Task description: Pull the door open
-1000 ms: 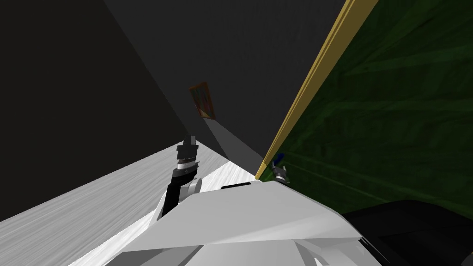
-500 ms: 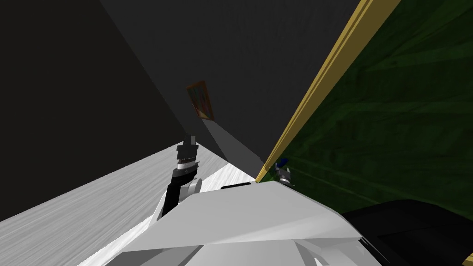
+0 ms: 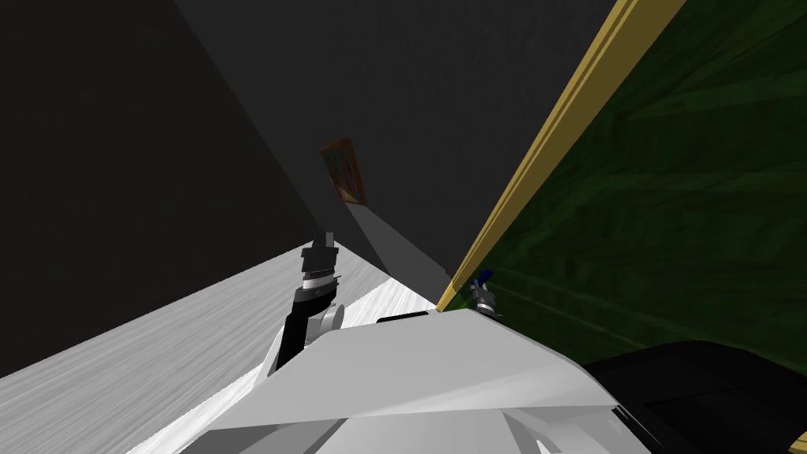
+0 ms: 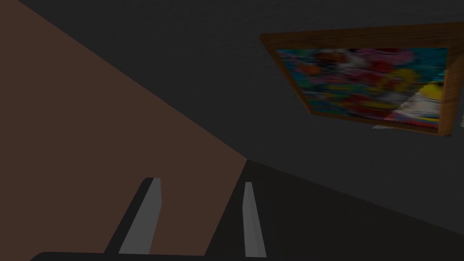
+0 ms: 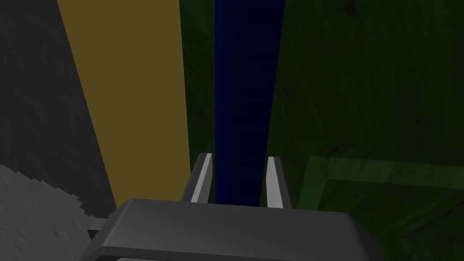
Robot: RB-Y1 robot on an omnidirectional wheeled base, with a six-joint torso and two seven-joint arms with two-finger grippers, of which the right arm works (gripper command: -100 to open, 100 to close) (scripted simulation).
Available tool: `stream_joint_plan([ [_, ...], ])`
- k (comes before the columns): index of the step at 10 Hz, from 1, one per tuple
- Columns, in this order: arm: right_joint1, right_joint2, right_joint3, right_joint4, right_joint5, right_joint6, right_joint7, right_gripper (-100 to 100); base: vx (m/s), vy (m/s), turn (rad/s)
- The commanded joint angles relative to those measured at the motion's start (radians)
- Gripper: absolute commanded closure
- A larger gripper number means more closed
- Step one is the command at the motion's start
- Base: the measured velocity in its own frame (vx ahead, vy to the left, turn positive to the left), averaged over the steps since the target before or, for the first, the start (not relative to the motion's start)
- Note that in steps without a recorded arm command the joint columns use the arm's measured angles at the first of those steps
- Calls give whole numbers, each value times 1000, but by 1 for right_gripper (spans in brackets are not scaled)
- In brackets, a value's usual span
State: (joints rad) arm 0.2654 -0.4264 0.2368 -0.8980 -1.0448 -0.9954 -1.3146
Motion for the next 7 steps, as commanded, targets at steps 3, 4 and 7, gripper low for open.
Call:
stream_joint_plan([
  [3, 6, -11, 23, -14, 14, 1, -12, 100, -117, -1, 40],
  [4, 9, -16, 34, -21, 21, 1, -18, 100, -204, 31, 56],
  [7, 21, -34, 75, -46, 46, 2, -40, 100, -213, 26, 56],
])
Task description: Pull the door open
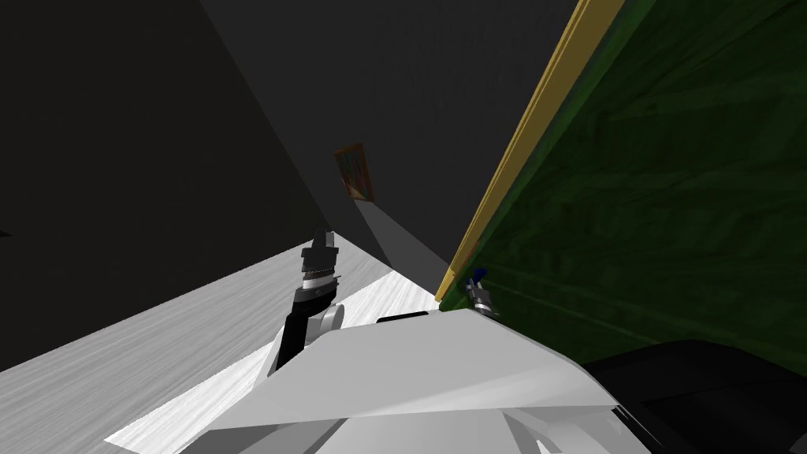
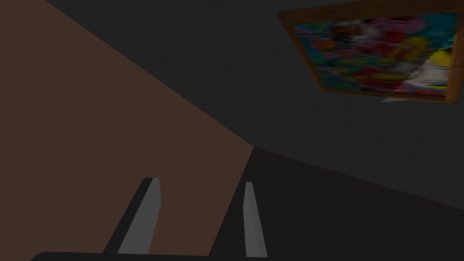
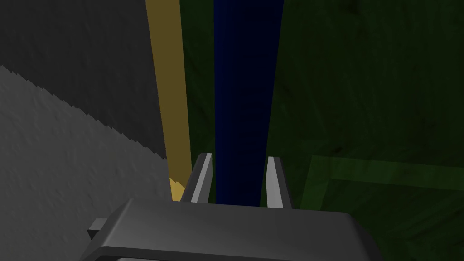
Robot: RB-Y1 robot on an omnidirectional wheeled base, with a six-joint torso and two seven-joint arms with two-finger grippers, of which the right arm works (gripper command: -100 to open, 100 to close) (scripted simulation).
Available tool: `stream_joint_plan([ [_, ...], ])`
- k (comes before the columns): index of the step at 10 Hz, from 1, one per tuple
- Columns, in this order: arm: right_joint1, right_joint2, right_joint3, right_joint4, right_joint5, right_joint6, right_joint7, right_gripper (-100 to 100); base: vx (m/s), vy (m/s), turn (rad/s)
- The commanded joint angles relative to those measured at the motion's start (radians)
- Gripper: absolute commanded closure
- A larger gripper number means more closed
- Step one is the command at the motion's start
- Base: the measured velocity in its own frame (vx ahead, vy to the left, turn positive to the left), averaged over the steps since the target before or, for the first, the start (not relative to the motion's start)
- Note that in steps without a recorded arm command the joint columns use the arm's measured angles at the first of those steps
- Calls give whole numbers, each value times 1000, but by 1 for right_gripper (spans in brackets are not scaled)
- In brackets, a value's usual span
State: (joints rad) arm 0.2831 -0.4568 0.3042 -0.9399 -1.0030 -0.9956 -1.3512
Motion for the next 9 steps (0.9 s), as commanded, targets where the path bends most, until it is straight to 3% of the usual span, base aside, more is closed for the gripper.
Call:
stream_joint_plan([
  [1, 6, -9, 18, -11, 10, 2, -8, 100, -196, 46, 39],
  [2, 10, -14, 30, -18, 18, 3, -15, 100, -230, 39, 44],
  [3, 6, -13, 22, -13, 13, 1, -12, 100, -109, 21, 17],
  [9, 41, -55, 123, -55, 71, -32, -57, 100, -233, -3, 64],
])
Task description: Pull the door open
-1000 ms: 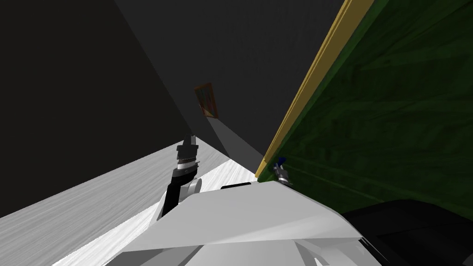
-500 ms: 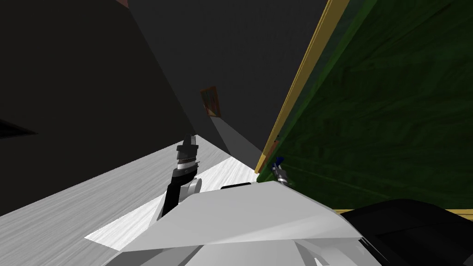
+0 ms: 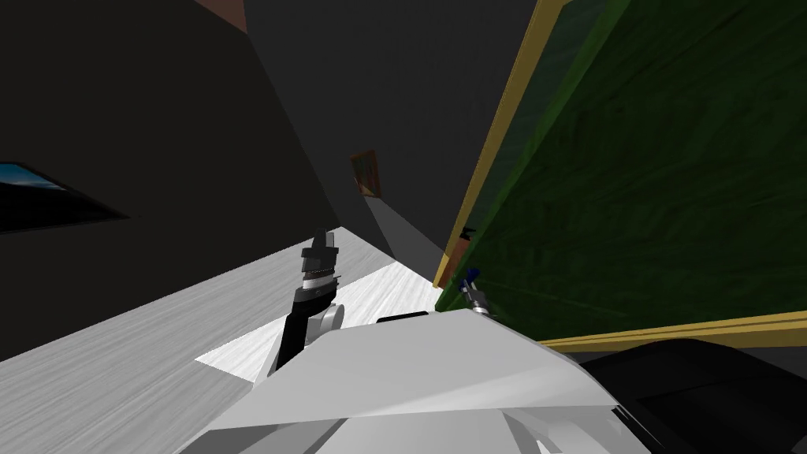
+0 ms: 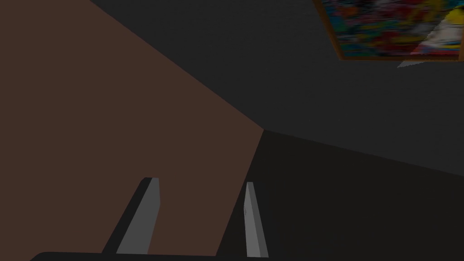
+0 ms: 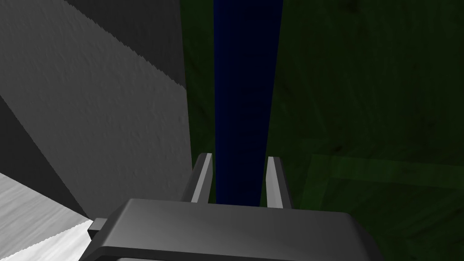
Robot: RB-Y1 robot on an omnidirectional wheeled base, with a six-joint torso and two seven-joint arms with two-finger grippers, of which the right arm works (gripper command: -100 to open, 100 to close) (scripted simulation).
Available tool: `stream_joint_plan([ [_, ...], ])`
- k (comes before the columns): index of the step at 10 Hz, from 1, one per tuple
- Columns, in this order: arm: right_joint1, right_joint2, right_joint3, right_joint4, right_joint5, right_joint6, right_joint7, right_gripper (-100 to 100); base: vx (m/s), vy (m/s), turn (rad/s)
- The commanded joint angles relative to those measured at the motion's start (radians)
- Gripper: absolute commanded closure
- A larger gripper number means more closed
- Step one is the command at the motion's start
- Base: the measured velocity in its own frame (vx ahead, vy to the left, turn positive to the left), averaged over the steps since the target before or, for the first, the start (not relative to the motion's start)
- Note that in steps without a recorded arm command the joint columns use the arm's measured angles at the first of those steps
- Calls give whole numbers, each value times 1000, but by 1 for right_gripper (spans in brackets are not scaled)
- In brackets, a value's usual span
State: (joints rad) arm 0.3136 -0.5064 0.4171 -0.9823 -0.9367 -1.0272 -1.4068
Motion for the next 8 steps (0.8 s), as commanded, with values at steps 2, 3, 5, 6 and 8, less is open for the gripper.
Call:
stream_joint_plan([
  [2, 7, -5, 14, -7, 9, -7, -5, 100, -183, 2, 33],
  [3, 17, -14, 42, -15, 25, -18, -15, 100, -167, -15, 48],
  [5, 25, -27, 67, -24, 41, -30, -25, 100, -233, -43, 71],
  [6, 31, -37, 87, -31, 54, -40, -33, 100, -252, -33, 81],
  [8, 41, -51, 117, -42, 72, -55, -45, 100, -247, -31, 55],
])
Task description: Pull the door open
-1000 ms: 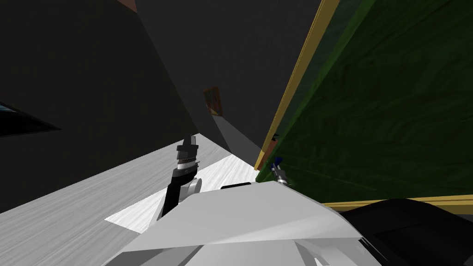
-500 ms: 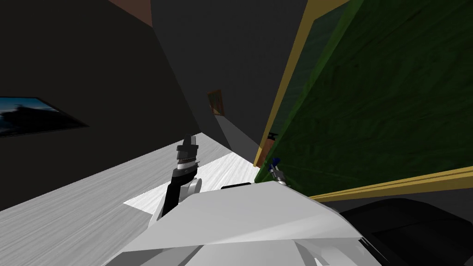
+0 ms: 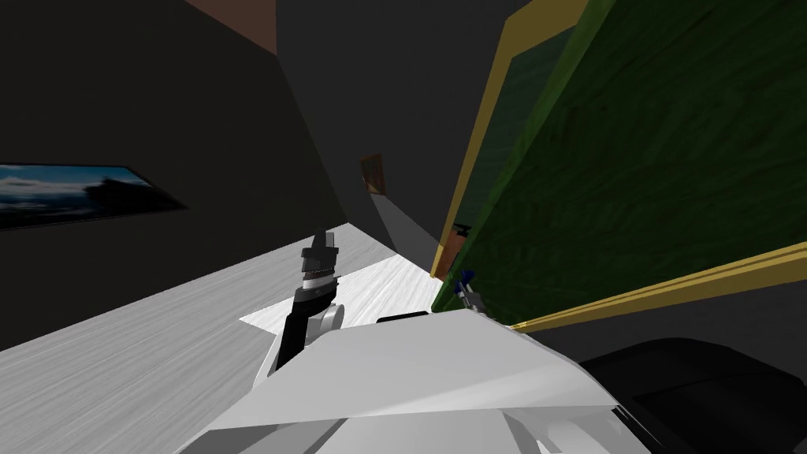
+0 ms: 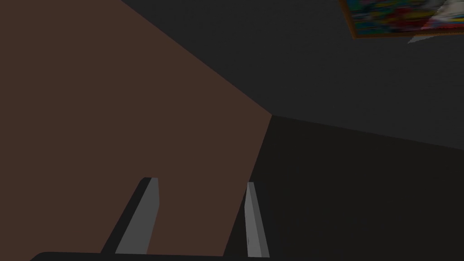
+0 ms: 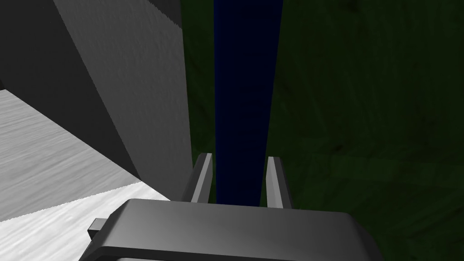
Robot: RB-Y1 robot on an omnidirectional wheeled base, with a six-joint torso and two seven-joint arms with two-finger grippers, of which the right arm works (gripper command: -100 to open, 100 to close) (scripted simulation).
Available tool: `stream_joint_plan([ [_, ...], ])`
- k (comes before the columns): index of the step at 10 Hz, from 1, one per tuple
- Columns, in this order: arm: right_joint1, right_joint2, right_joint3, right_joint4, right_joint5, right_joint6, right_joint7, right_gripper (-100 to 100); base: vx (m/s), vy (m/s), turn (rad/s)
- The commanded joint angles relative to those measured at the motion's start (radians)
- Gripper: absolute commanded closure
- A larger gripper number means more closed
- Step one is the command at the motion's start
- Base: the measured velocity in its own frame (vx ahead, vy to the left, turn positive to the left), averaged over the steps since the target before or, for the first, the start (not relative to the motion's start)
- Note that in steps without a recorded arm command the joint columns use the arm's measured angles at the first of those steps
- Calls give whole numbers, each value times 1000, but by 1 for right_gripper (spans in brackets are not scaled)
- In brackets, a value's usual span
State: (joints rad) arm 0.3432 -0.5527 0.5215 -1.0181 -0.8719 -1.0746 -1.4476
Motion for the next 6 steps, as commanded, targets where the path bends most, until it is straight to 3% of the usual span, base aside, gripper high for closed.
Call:
stream_joint_plan([
  [1, 15, -11, 24, -10, 14, -13, -9, 100, -228, -33, 57],
  [2, 8, -7, 15, -5, 9, -8, -6, 100, -93, -6, 14],
  [6, 13, -36, 58, 21, 33, -49, -52, 100, -217, -24, 137],
])
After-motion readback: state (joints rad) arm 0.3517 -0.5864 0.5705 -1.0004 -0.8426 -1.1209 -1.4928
